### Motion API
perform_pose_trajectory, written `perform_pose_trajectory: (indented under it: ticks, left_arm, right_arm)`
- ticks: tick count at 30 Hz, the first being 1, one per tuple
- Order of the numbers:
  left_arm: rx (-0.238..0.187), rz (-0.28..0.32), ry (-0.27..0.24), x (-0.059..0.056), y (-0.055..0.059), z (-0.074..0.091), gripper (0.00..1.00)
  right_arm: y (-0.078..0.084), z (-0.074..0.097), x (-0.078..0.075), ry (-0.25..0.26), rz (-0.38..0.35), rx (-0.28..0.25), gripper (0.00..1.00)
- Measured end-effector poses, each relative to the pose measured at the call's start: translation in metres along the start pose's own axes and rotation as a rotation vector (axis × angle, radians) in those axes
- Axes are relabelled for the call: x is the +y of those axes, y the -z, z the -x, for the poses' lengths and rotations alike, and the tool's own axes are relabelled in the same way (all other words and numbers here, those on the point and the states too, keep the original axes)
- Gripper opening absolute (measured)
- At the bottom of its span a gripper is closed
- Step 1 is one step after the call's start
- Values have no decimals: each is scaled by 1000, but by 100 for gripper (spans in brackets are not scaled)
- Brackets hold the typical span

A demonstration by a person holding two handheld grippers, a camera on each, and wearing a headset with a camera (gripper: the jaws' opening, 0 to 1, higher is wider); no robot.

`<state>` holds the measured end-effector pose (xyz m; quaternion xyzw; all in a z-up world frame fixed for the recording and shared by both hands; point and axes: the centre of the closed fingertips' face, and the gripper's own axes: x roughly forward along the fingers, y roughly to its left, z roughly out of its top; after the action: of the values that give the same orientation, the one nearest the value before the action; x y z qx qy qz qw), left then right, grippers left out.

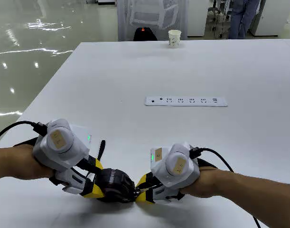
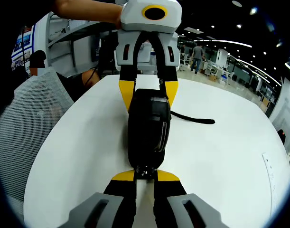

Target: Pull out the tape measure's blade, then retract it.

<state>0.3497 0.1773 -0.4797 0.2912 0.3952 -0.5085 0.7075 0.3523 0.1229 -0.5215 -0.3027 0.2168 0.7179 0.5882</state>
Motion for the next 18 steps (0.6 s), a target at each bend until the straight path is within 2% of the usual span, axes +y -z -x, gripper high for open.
perform_pose_trajectory:
  ticks: [9,18]
  left_arm:
    - [1,7,8,0,0,-1,23]
    - [10,1,11,0,0,-1,23]
  right_arm:
    - [8,9,0,-3,-3,21,9]
    - [12,12,1,-5,-1,31,9]
